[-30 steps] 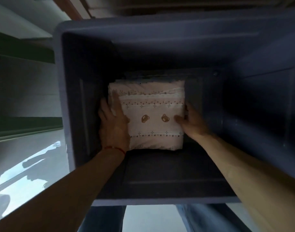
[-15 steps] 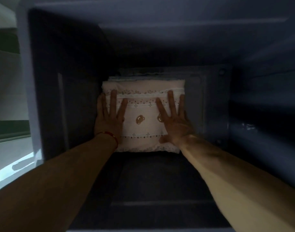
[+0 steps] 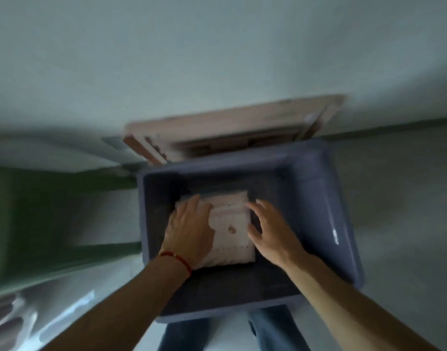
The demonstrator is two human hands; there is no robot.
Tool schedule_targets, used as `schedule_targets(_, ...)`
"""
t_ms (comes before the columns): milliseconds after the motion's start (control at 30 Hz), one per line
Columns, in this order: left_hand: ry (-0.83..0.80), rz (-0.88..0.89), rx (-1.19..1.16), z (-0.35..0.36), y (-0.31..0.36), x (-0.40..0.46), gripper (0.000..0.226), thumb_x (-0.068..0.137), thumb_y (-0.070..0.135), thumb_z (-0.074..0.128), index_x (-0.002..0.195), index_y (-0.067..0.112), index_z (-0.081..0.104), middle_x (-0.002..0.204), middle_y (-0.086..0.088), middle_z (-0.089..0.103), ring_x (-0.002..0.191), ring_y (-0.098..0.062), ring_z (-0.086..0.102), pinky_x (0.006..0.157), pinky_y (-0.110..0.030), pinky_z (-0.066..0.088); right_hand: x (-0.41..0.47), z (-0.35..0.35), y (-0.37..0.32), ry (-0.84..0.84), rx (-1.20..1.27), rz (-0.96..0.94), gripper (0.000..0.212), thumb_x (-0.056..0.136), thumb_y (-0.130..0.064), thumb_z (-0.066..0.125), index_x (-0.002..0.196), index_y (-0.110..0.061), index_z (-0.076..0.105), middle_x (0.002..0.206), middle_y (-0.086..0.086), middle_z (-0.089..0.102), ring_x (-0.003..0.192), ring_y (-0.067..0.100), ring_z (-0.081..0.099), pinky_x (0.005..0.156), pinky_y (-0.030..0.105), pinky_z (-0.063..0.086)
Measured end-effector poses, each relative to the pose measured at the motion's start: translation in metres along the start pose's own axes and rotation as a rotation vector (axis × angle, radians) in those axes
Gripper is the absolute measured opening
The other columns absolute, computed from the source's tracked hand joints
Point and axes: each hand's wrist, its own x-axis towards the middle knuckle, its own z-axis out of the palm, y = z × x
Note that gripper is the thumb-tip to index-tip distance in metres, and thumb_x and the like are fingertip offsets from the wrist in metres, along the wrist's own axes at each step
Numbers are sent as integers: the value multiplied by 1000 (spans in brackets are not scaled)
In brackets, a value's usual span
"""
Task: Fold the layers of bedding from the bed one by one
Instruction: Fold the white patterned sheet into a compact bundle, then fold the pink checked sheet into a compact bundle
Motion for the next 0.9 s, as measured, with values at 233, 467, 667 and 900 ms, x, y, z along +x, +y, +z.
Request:
schedule_targets(233,168,298,-152,-210,130,-108,51,90,18,54,140,27,49,156,-2,31,145,-23,31,120,-35,28,-178,-189,-128,238,466,1,16,102,-25,60,106,-39,67,95,-15,76,85,2,73,86,37,58)
schedule_targets(467,386,803,-268,-391,278,-220,32,92,18,62,123,26,62,130,9,57,121,-11,50,98,-10,29,-392,-345,-197,828,508,64,15,99,-19,62,103,-27,74,95,-12,76,89,7,73,87,33,59)
schedule_targets(667,185,1228,-358,-416,403,-327,43,79,39,45,115,28,65,120,13,63,114,-8,57,98,-7,34,-549,-364,-175,1320,507,169,24,98,-13,63,102,-35,71,96,-19,74,89,5,72,82,24,57)
schedule_targets(900,24,1520,-318,-361,534,-422,35,82,21,62,116,21,68,117,12,67,111,-5,60,101,-16,41,-665,-351,-84,1688,596,327,34,94,-3,65,94,-36,74,91,-23,75,87,3,72,79,20,58)
